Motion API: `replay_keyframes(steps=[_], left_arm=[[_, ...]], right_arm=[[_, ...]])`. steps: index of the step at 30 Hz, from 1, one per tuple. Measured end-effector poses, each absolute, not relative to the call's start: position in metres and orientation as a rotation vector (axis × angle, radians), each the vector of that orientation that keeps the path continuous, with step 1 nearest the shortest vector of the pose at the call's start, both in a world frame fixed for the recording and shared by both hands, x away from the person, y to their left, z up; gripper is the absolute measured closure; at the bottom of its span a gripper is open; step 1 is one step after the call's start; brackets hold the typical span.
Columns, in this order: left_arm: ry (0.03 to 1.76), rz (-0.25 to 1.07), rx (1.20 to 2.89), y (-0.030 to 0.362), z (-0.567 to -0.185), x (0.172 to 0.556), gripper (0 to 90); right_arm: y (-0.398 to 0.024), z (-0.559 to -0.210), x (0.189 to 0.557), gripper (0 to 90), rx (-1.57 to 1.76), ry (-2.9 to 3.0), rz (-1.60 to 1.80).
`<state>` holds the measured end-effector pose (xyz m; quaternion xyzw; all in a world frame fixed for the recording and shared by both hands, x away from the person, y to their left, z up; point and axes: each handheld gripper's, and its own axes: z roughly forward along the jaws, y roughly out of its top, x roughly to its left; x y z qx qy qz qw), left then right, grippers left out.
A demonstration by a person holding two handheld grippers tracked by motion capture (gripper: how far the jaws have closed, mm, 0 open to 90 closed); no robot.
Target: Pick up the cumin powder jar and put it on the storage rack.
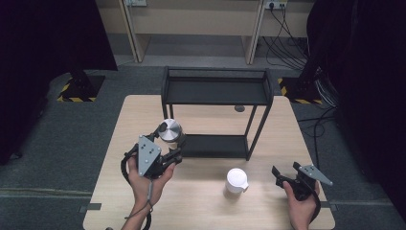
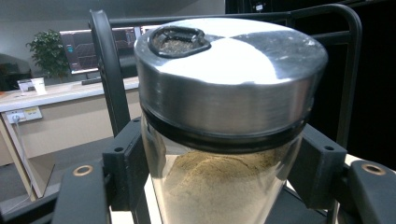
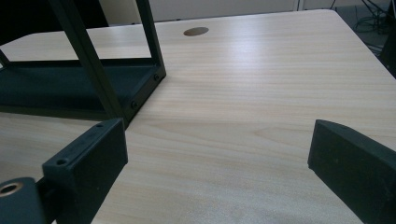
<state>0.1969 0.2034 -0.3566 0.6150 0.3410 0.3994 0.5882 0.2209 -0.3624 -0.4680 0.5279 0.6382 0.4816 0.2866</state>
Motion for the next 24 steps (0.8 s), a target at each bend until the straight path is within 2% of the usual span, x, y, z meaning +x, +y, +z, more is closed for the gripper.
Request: replay_keyframes(steps=[24], left_arm=[[0.732, 0.947, 1.393, 0.194, -0.311, 0.212, 30.6]], right_arm=[[-0.364, -0.468, 0.222, 4.9, 1.417, 1.707, 1.294]])
